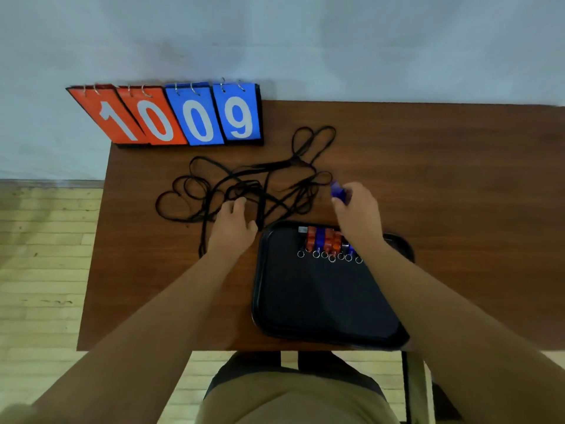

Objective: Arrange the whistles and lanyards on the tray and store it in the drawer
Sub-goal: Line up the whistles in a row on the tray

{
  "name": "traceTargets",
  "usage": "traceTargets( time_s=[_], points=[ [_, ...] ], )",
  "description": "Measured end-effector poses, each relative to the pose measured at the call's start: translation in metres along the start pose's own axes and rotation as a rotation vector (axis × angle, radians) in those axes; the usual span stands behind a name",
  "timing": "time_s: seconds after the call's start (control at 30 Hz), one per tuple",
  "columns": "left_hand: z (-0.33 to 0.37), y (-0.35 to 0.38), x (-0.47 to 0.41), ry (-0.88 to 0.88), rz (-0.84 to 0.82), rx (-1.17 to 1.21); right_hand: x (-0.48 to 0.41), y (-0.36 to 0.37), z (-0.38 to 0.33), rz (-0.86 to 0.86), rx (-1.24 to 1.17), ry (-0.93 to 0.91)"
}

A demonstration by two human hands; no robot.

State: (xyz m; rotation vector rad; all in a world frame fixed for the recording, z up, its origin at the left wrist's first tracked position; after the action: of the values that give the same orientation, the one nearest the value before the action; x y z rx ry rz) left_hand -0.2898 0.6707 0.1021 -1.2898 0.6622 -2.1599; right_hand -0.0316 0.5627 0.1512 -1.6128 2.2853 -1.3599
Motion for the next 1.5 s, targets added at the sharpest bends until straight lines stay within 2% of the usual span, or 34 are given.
traceTargets(
  time_s=[0.17,0.27,0.4,0.57,0.83,1.13,1.5],
  points=[
    [0.050,0.013,0.025,0.174,0.144,-0.060,0.043,-0.019,0.062,0.062,-0.073,0.161],
    [0.072,0.031,0.035,0.227,0.104,-0.019,0.064,-0.028,0.096,0.107,-0.107,0.227],
    [0.074,0.058,0.035,0.173,0.014,0.086,0.080,-0.029,0.134,0.118,-0.115,0.307],
    [0.060,0.077,0.031,0.037,-0.070,0.227,0.083,-0.012,0.164,0.037,-0.077,0.425],
    [0.060,0.081,0.031,0.081,-0.061,0.253,0.066,0.008,0.162,-0.015,-0.114,0.361],
    [0.057,0.085,0.037,0.112,-0.060,0.315,0.060,0.017,0.147,0.008,-0.124,0.321],
    [0.059,0.103,0.046,0.102,-0.080,0.322,0.052,0.013,0.145,-0.056,-0.062,0.278]
  ],
)
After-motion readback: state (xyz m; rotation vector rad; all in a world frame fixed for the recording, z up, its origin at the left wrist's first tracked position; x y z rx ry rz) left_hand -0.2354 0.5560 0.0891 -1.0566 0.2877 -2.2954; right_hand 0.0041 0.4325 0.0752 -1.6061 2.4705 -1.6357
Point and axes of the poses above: each hand's wrist, its own x-axis away from the middle knuckle, its own y-axis out of the palm, z = x × y, the point moved 7 cm from there along -x, towards the middle knuckle, and after that the axes turned 13 degrees about -z, right-handed, at the moved point
